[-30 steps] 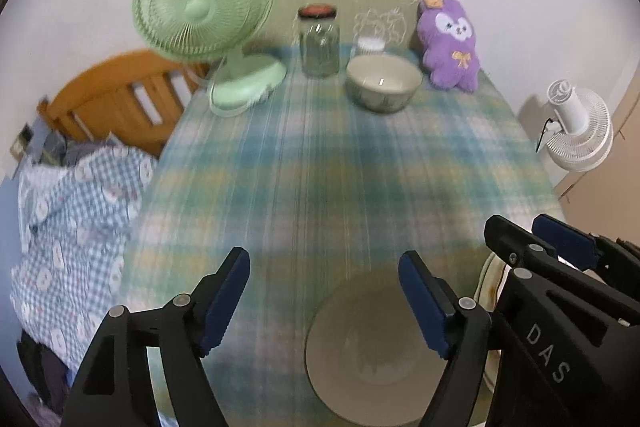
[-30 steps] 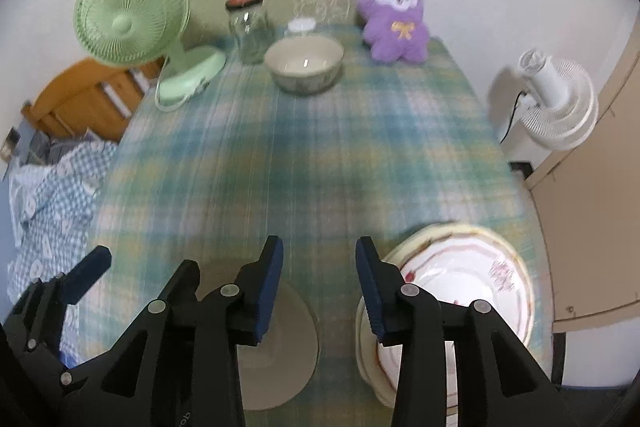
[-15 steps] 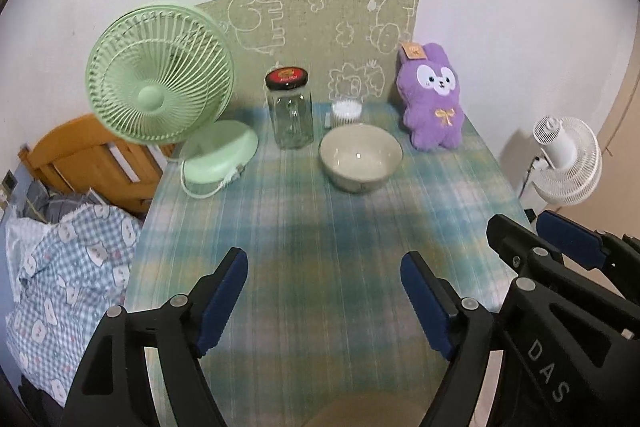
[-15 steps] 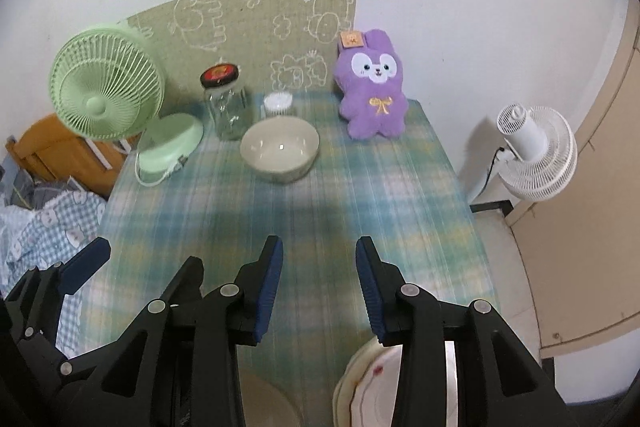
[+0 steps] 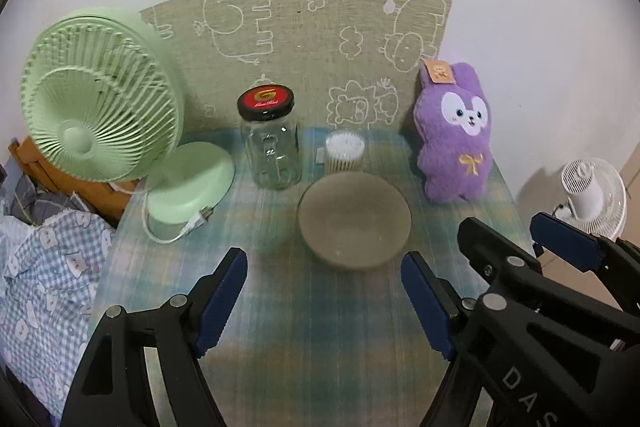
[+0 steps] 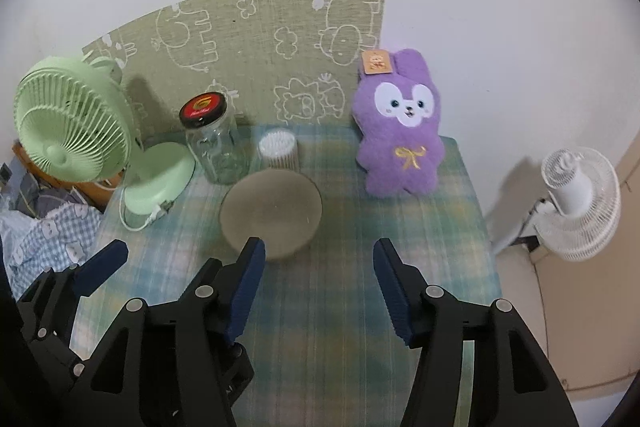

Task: Organize plates and bowls
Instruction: 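Move both grippers to the third plain plate beside the glass jar, then grasp the rim of the third plain plate with both grippers, then lift the grey-green dish with both grippers and carry it toward the plate stack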

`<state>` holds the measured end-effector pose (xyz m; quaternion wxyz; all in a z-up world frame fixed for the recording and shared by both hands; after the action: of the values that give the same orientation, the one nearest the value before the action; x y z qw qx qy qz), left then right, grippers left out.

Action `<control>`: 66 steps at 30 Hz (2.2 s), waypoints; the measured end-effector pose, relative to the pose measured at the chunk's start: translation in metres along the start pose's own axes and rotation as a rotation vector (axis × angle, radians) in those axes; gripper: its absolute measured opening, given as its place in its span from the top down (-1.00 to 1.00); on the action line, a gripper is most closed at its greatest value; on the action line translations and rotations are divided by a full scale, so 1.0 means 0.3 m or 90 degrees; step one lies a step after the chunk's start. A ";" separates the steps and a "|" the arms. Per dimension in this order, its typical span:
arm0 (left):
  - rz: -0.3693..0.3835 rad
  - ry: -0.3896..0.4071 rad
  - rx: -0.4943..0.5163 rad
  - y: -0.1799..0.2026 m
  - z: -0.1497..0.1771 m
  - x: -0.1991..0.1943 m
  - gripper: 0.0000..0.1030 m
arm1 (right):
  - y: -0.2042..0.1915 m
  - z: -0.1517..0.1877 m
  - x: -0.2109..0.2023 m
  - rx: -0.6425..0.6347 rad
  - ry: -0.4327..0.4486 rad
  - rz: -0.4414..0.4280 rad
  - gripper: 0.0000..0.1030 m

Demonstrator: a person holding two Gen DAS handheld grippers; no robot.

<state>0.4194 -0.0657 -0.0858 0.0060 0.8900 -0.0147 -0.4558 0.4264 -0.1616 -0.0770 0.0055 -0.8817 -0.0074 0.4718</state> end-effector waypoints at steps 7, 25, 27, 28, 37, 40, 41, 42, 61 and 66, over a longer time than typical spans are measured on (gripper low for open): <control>-0.033 0.008 -0.006 -0.019 -0.086 0.131 -0.63 | 0.000 -0.099 0.146 -0.015 0.006 -0.017 -0.24; -0.030 -0.016 0.006 -0.032 -0.101 0.431 -0.53 | 0.020 -0.125 0.492 0.019 -0.022 -0.033 -0.28; -0.030 -0.022 0.007 -0.030 -0.095 0.456 -0.49 | 0.023 -0.118 0.522 0.021 -0.026 -0.028 -0.28; -0.026 -0.023 0.007 -0.028 -0.091 0.464 -0.46 | 0.021 -0.115 0.535 0.020 -0.029 -0.028 -0.28; -0.011 -0.055 -0.005 -0.032 -0.070 0.543 0.13 | -0.006 -0.095 0.606 0.021 -0.051 -0.040 0.06; -0.001 -0.063 -0.015 -0.038 -0.065 0.556 0.32 | -0.011 -0.094 0.621 0.022 -0.053 -0.046 0.21; -0.001 -0.063 -0.017 -0.039 -0.066 0.559 0.33 | -0.014 -0.095 0.625 0.024 -0.057 -0.049 0.33; -0.002 -0.061 -0.016 -0.038 -0.066 0.562 0.35 | -0.014 -0.094 0.633 0.026 -0.066 -0.052 0.34; 0.012 -0.064 -0.012 -0.024 -0.041 0.463 0.36 | -0.009 -0.070 0.556 0.028 -0.062 -0.043 0.35; 0.010 -0.057 -0.002 -0.035 -0.023 0.365 0.36 | -0.026 -0.042 0.470 0.032 -0.056 -0.044 0.35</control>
<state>0.4891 -0.0586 -0.1709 0.0106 0.8686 -0.0210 -0.4950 0.5150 -0.1514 -0.1872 0.0436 -0.8590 -0.0261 0.5095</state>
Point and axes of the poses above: each gripper's, at about its wrist camera, not at the fingertips, and x roughly the way its jaws point, y to its right, z to its underside, the point moved 7 cm from there along x, roughly the way its jaws point, and after that the axes turned 4 degrees about -y, right-handed, at the moved point
